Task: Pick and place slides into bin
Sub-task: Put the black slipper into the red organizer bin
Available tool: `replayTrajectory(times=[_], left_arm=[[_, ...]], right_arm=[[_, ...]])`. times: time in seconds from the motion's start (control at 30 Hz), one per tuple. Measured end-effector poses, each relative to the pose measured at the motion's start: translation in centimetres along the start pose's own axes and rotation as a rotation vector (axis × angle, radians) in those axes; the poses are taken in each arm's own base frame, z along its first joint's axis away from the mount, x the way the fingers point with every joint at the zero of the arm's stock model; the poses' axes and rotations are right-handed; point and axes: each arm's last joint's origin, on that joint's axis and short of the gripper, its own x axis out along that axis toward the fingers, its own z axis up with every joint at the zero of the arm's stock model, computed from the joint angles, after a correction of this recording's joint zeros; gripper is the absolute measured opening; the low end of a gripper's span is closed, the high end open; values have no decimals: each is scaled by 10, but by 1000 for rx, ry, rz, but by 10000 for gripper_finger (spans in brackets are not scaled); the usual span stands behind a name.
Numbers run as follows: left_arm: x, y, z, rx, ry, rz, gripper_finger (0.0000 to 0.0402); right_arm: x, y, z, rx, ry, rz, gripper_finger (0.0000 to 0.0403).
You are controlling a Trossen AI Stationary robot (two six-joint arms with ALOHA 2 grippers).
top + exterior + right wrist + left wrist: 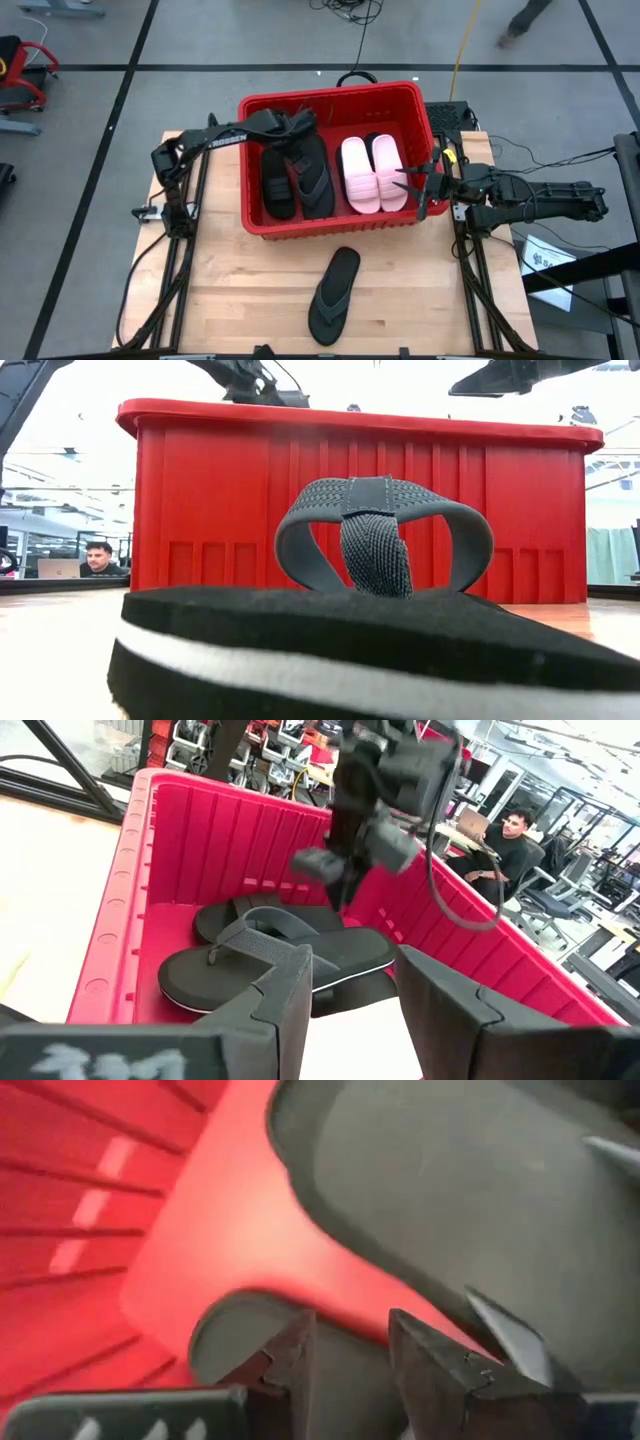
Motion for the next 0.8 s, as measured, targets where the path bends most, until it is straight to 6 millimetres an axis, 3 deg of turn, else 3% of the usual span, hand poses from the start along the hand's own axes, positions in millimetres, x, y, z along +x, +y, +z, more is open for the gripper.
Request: replayTrajectory(times=[0.13,0.33,0.53,0.8], left_arm=[[-36,3,4,23,-70,-28,124],[-90,-23,-16,191,-149,-150,124],[-130,-77,-50,332,-211,-258,124],[-158,-152,-95,453,-251,-457,124]], right_arm=[[0,0,0,1,0,0,134],[0,0,-1,22,7,2,134],[0,0,0,28,-4,1,134],[0,3,2,23,-45,105,134]])
